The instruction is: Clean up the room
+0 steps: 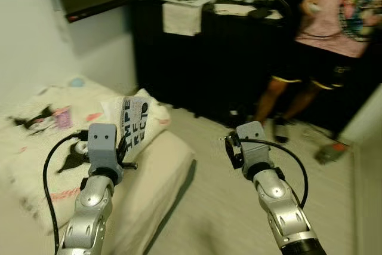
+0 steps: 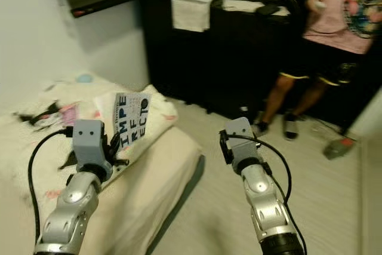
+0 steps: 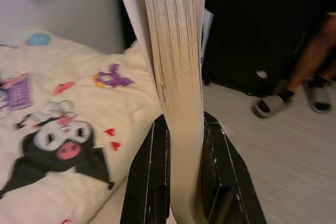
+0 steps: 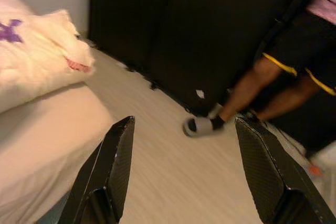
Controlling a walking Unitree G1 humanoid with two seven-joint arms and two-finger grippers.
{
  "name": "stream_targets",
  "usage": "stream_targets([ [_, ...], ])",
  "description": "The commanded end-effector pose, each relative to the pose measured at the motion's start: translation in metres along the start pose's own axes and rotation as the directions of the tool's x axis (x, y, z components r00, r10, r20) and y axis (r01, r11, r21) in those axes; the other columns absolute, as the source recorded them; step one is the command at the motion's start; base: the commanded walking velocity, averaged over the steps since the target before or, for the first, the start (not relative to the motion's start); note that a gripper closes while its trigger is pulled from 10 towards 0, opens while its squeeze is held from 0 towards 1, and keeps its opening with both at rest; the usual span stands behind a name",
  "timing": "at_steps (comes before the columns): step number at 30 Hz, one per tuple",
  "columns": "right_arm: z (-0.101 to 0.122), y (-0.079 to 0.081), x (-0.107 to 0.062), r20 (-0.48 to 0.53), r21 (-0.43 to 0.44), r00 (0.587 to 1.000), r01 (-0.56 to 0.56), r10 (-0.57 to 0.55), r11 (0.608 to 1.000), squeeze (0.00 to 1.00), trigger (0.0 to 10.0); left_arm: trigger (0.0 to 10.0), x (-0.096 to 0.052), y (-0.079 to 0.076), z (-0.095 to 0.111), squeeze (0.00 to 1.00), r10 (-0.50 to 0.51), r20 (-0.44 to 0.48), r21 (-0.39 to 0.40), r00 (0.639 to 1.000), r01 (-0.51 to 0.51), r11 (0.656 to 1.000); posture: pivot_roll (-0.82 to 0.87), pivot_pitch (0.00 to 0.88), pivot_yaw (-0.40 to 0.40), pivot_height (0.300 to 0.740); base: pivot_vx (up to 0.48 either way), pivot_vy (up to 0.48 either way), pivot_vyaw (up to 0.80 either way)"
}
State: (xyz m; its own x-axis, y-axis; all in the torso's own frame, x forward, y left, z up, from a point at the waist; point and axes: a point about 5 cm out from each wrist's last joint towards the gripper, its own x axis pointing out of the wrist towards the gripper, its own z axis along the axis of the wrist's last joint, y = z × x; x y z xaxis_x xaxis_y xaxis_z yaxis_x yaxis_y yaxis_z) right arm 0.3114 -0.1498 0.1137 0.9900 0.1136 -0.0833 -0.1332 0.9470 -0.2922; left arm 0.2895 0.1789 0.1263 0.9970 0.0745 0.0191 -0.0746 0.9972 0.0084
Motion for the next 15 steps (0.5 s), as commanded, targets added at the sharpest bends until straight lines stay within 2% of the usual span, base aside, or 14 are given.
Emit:
stream_targets([
  [1, -0.0062, -0.0001, -0.0011, -0.028, -0.021, 1.000, 0.001, -0.002, 1.000, 0.00, 10.0, 10.0, 0.0019, 0.0009, 0.0034, 0.00, 0.002, 0.024, 0.017, 1.000, -0.002, 1.000, -0.09, 0.050, -0.012, 0.740, 0.000, 0.000, -0.80],
  [9, -0.0074, -0.0016, -0.0033, -0.035, -0.015, 0.999, 0.032, -0.032, 0.999, 0.00, 10.0, 10.0, 0.0033, -0.0004, 0.0018, 0.00, -0.007, 0.002, 0.025, 1.000, 0.007, 1.000, -0.10, 0.063, 0.006, 0.740, 0.000, 0.000, -0.80],
  [15, -0.0072, 0.0005, -0.0043, -0.031, 0.026, 0.999, 0.020, -0.020, 0.999, 0.00, 10.0, 10.0, 0.0021, -0.0009, -0.0004, 0.00, -0.016, -0.006, 0.026, 1.000, 0.016, 1.000, -0.10, 0.066, 0.007, 0.740, 0.000, 0.000, -0.80],
])
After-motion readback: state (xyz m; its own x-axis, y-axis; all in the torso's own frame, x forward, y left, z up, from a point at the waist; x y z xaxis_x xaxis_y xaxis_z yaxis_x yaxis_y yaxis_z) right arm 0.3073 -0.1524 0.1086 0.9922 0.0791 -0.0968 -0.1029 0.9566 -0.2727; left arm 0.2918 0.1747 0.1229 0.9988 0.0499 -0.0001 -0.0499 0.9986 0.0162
